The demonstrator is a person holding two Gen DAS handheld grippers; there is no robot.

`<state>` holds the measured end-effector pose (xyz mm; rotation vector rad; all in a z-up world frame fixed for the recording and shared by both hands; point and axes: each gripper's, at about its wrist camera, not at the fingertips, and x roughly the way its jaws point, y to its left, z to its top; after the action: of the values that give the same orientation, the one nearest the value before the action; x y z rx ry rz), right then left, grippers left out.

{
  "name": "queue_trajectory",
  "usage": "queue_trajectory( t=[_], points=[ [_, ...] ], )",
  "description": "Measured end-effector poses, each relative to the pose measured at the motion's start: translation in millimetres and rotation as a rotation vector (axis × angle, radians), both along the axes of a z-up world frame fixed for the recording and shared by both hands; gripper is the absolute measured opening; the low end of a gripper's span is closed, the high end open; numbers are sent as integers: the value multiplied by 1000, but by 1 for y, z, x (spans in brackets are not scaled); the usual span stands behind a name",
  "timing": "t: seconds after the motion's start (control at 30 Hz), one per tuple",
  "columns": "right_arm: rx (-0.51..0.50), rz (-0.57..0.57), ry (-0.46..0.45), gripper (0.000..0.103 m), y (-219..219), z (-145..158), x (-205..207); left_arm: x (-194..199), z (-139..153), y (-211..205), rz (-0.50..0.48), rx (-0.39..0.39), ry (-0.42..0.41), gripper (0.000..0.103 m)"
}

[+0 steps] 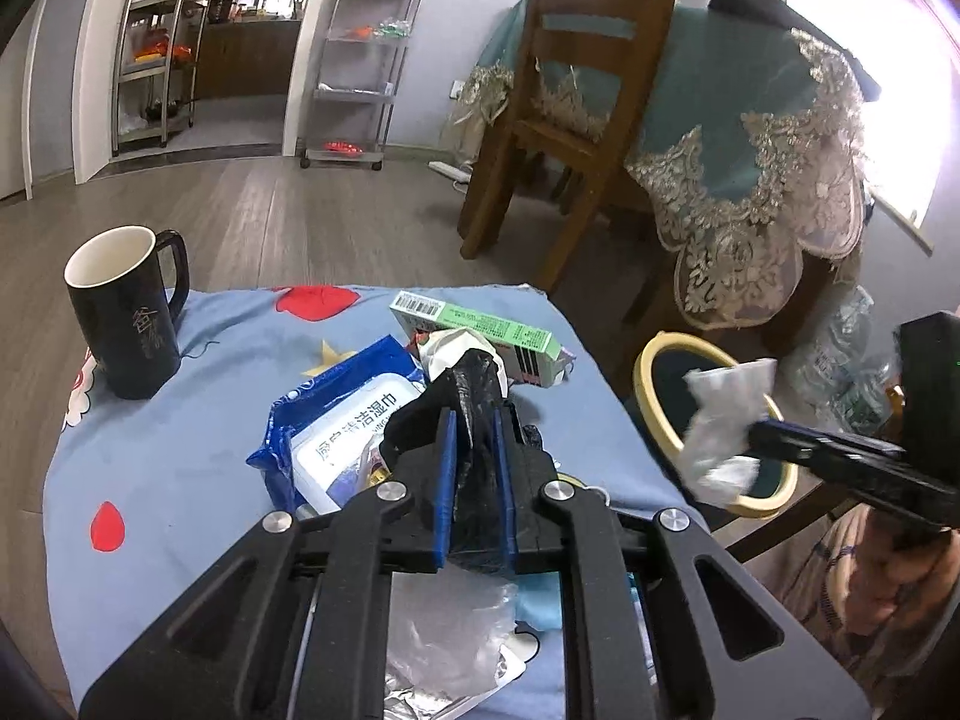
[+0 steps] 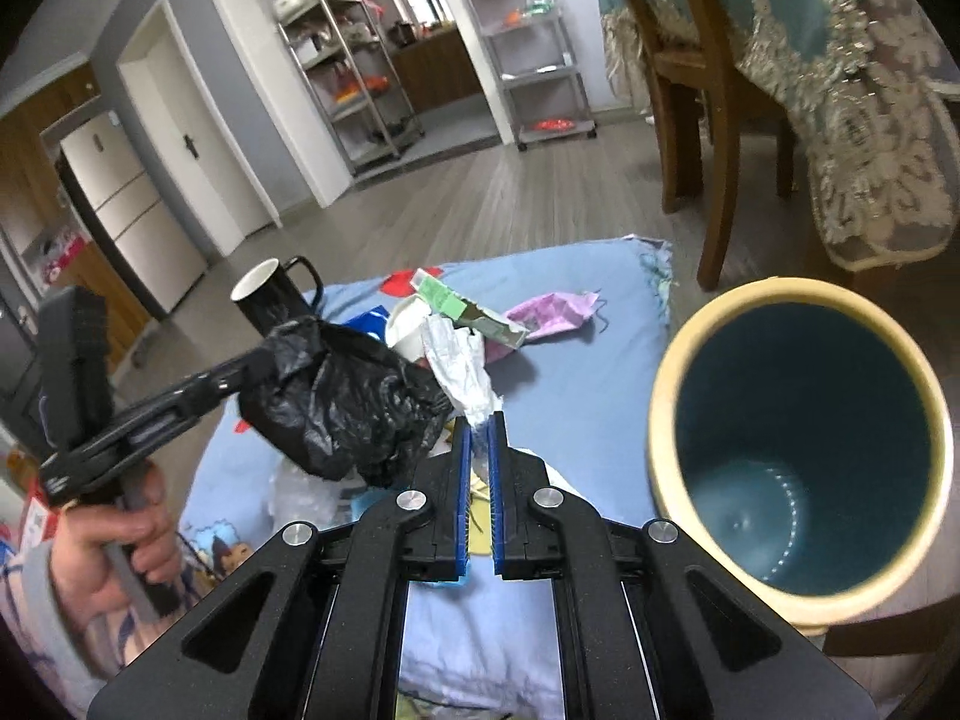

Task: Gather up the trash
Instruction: 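Carry the black bag and tissue to the bin and open both grippers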

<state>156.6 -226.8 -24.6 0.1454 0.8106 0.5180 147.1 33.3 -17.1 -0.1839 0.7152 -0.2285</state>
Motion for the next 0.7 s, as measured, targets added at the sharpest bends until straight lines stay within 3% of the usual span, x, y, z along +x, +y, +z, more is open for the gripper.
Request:
queue_trajectory(
  t=[0.1,0.2,0.43,0.7],
  points=[
    [20,-16,-7,7,-12,3,-8,1,-2,-6,-22,16,7,11],
    [31,-33,-10,7,-19,2,-12,-1,4,-9,-41,10,-12,4],
    [73,-75,-1,7,-41,-5,-24,-11,40,-9,-53,-24,-100,3],
    [126,-122,3,7,-62,-8,-27,-1,91,-3,-30,-145,-167,3]
  ],
)
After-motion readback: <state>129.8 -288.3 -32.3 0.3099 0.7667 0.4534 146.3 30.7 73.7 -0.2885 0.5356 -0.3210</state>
